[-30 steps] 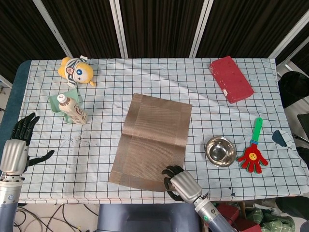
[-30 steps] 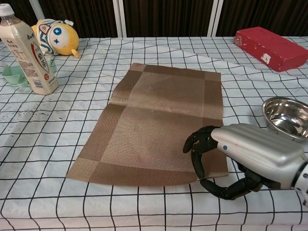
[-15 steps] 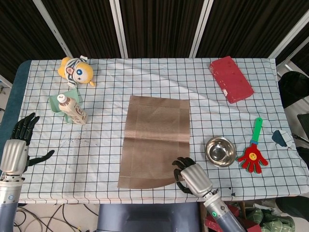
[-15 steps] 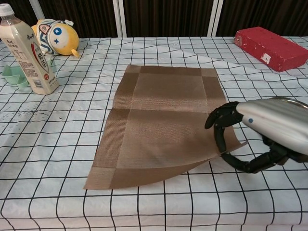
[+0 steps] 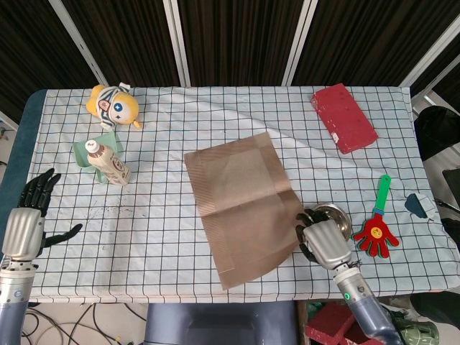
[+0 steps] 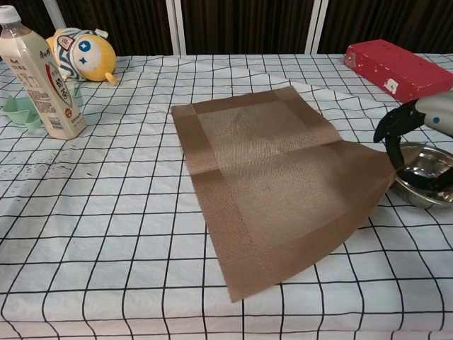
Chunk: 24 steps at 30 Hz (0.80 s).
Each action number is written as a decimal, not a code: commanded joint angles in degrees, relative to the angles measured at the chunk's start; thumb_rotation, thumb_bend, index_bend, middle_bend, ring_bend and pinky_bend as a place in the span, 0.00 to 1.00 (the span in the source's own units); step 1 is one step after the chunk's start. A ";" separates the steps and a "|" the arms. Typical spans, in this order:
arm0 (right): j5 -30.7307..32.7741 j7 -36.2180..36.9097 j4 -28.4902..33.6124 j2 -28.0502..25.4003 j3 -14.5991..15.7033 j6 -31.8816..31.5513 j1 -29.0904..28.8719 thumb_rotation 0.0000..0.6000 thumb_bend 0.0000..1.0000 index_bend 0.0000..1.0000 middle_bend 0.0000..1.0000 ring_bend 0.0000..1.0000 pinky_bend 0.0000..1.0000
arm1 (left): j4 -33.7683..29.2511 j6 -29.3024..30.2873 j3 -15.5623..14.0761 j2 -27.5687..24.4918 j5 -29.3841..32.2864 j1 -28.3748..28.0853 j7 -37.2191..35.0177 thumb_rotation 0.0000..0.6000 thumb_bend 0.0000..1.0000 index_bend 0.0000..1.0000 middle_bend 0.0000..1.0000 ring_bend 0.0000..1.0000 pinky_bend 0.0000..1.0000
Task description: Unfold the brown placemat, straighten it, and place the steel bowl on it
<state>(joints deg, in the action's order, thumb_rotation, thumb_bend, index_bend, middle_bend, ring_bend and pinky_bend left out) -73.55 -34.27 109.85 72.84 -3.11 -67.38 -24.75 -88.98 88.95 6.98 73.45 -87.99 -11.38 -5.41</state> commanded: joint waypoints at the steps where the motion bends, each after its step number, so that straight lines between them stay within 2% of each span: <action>1: 2.79 -1.63 0.29 -1.53 -1.71 0.83 -1.19 1.00 0.48 0.67 0.25 0.16 0.22 | 0.00 -0.03 0.00 0.02 0.01 -0.01 0.06 1.00 0.04 0.00 0.00 0.02 0.07; 10: 4.87 -3.61 -1.15 -2.15 -2.99 1.19 -2.82 1.00 0.48 0.68 0.25 0.16 0.22 | 0.02 -0.07 -0.04 0.08 0.04 0.00 0.26 1.00 0.04 0.00 0.00 0.02 0.07; 24: 10.98 -11.74 -8.48 -2.95 -6.06 4.10 -8.95 1.00 0.48 0.68 0.25 0.16 0.22 | 0.03 -0.29 0.04 0.07 0.30 -0.04 0.40 1.00 0.04 0.00 0.00 0.02 0.07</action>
<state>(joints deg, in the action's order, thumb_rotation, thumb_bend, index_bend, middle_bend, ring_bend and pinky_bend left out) -63.18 -45.18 102.01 70.16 -8.92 -63.94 -33.06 -88.95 88.67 7.02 73.53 -87.69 -11.42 -5.01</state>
